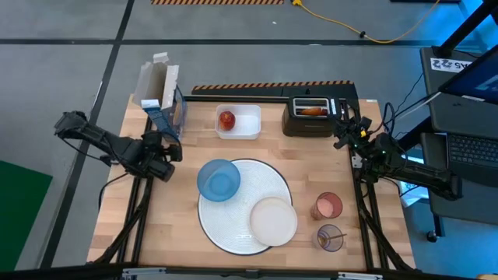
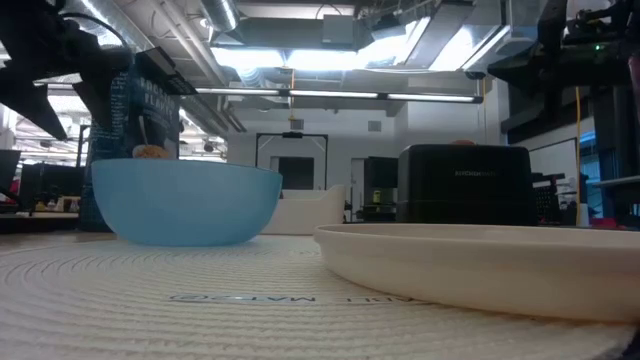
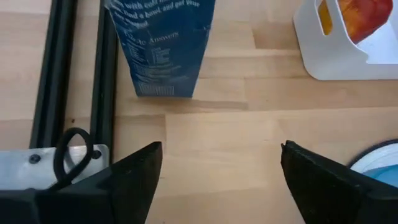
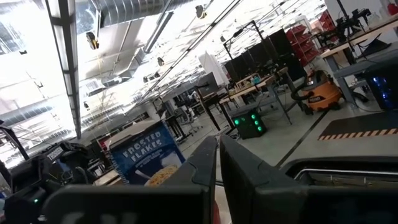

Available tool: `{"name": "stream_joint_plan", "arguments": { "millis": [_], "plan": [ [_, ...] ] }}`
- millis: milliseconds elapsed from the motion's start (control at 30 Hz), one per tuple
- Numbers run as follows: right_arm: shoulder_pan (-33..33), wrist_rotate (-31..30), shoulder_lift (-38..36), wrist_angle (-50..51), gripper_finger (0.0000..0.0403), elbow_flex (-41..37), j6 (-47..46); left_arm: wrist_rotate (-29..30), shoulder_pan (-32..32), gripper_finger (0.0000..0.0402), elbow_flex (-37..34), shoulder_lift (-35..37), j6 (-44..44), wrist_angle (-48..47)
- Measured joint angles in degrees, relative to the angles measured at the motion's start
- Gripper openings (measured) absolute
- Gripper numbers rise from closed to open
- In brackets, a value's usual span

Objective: Arrange a breakfast setting
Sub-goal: Pour the cereal from the cereal box into the blue bowl

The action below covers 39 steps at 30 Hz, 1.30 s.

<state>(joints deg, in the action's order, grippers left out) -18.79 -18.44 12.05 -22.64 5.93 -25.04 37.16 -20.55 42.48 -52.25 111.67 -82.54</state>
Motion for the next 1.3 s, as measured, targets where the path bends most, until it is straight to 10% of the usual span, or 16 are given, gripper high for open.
{"name": "stream_joint_plan", "arguments": {
  "millis": [1300],
  "plan": [
    [0.0, 2.1, 0.0, -3.5, 0.0026, 0.0, -0.1, 8.6, 18.4, 0.0305, -3.5, -13.0, -6.8, 5.5]
  ]
}}
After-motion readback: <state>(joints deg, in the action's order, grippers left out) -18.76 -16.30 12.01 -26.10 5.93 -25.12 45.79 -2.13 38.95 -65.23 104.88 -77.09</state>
